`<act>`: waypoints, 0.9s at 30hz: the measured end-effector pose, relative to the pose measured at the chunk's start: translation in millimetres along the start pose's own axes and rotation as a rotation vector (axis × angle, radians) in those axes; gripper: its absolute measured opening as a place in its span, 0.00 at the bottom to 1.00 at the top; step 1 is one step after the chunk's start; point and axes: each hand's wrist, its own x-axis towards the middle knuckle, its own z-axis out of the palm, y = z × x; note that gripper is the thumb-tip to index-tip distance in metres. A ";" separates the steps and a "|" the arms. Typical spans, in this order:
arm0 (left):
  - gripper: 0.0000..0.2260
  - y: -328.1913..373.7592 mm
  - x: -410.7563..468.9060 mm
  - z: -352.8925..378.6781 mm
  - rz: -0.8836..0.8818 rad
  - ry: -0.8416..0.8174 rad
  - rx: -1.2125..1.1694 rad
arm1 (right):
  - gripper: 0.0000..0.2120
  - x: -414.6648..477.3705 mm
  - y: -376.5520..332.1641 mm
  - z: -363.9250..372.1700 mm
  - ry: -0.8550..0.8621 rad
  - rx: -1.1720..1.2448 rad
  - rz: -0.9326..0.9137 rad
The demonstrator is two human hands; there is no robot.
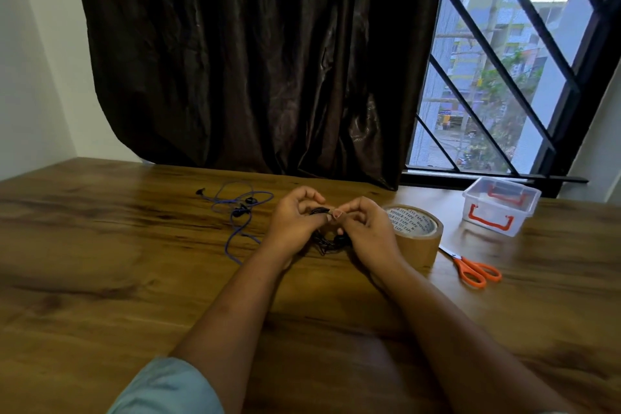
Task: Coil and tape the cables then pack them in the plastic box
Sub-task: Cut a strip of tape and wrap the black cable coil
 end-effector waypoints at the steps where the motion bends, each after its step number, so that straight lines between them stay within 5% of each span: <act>1: 0.11 0.2 0.3 -0.2 -0.007 -0.004 -0.008 | 0.05 -0.3 -0.3 0.0 0.005 0.013 -0.002; 11: 0.12 -0.9 1.5 -0.5 -0.105 0.002 -0.114 | 0.10 -2.4 5.3 1.5 0.049 -0.038 -0.047; 15: 0.14 -8.2 -6.6 -0.4 -0.178 -0.003 -0.123 | 0.04 -4.6 4.5 3.3 0.071 -0.117 -0.042; 19: 0.15 -11.4 -21.6 6.5 -0.167 0.154 0.051 | 0.04 -10.1 -1.5 2.9 0.154 -0.176 -0.031; 23: 0.11 -8.9 -42.0 11.5 -0.077 0.305 0.214 | 0.05 -25.5 -8.7 -0.7 0.082 -0.093 0.064; 27: 0.06 1.5 -58.3 12.8 -0.059 0.286 0.207 | 0.11 -47.8 -14.0 -22.5 0.042 0.092 0.203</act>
